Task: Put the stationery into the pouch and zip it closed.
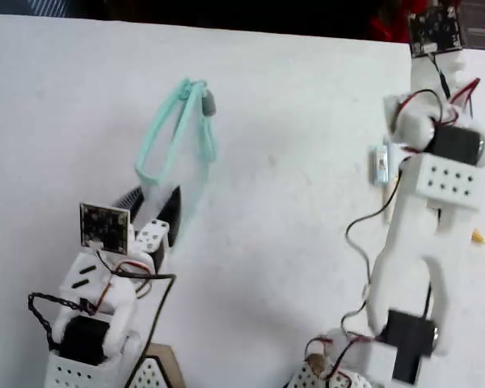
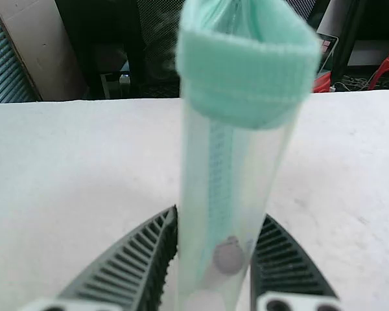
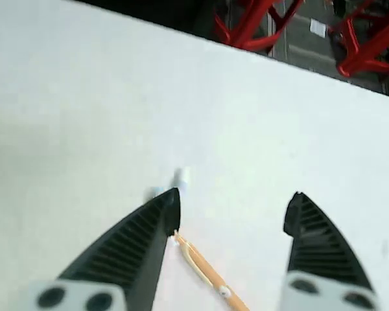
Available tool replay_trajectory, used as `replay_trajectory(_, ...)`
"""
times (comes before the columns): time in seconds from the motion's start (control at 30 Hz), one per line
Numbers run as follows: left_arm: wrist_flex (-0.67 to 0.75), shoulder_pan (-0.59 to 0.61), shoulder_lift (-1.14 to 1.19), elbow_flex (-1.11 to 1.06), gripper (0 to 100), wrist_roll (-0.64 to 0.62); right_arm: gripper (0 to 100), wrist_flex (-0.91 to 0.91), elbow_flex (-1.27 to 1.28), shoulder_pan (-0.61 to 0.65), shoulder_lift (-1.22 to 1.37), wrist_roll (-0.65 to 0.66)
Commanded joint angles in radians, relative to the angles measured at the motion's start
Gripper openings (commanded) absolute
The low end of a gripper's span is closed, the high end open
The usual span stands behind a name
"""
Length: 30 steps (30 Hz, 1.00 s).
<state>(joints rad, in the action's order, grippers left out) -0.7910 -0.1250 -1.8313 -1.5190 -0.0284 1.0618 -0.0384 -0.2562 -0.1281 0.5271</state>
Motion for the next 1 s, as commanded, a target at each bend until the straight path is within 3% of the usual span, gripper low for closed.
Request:
replay_trajectory(0.0,0.021,-0.002,0.007,0.0,17,0.011,25.4,0.002,-0.037,-0.071,0.087,0.137)
replay_trajectory(0.17,0.021,-0.002,0.007,0.0,17,0.011,23.8,-0.004,-0.04,-0.114,0.24,0.298)
replay_trajectory(0.33,0.049,-0.002,0.007,-0.023,17,0.011,11.8,0.002,-0.08,-0.134,0.36,0.42)
replay_trajectory(0.47,0.049,-0.002,0.007,-0.023,17,0.011,15.6,0.018,-0.086,-0.14,0.414,0.423)
replay_trajectory(0.57,0.049,-0.002,0.007,-0.023,17,0.011,20.0,0.045,-0.084,-0.145,0.438,0.511)
replay_trajectory(0.67,0.049,-0.002,0.007,-0.023,17,0.011,20.1,0.065,-0.083,-0.163,0.472,0.605)
replay_trajectory(0.97,0.049,-0.002,0.007,-0.023,17,0.012,20.1,0.059,-0.103,-0.194,0.581,0.692)
